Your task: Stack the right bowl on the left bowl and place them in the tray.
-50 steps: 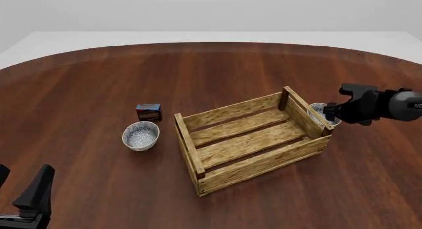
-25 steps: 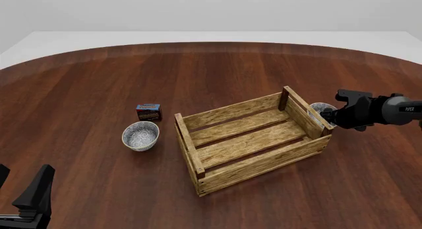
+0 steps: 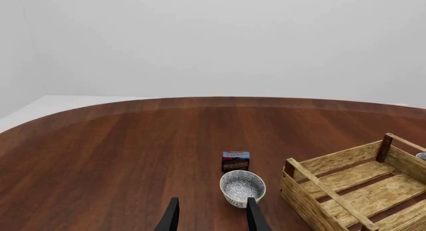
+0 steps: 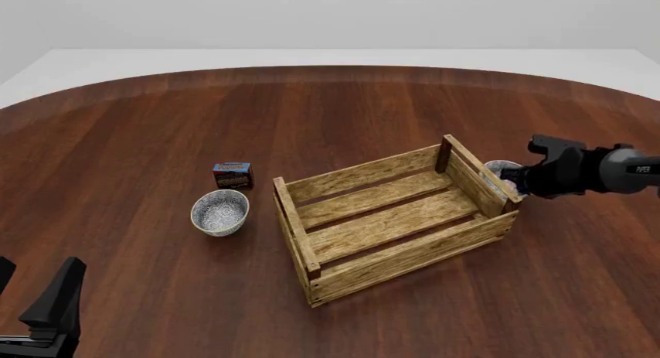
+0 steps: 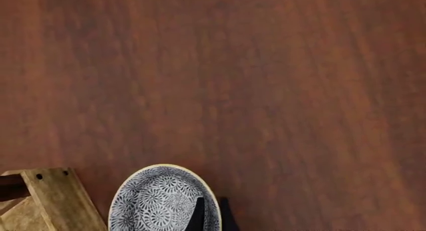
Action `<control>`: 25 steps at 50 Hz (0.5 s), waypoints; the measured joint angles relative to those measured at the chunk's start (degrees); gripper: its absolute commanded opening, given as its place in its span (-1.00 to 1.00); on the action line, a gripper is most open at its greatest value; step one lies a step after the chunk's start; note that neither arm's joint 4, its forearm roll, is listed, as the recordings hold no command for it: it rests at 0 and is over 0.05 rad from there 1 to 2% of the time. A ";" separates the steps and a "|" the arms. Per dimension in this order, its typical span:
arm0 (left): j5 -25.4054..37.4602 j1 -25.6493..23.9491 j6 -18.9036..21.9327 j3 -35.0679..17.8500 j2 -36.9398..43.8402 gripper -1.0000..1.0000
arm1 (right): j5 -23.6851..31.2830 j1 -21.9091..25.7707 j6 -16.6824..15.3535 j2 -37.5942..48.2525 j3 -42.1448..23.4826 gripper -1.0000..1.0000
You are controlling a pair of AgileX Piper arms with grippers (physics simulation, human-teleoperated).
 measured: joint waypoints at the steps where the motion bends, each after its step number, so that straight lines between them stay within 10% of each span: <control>1: 0.00 0.00 -0.01 -0.01 0.00 1.00 | 0.05 -0.01 -0.15 -0.12 0.03 -1.00; 25: -0.15 -0.17 -0.29 -0.03 0.00 1.00 | 1.48 -2.44 -1.61 -6.36 1.79 -1.00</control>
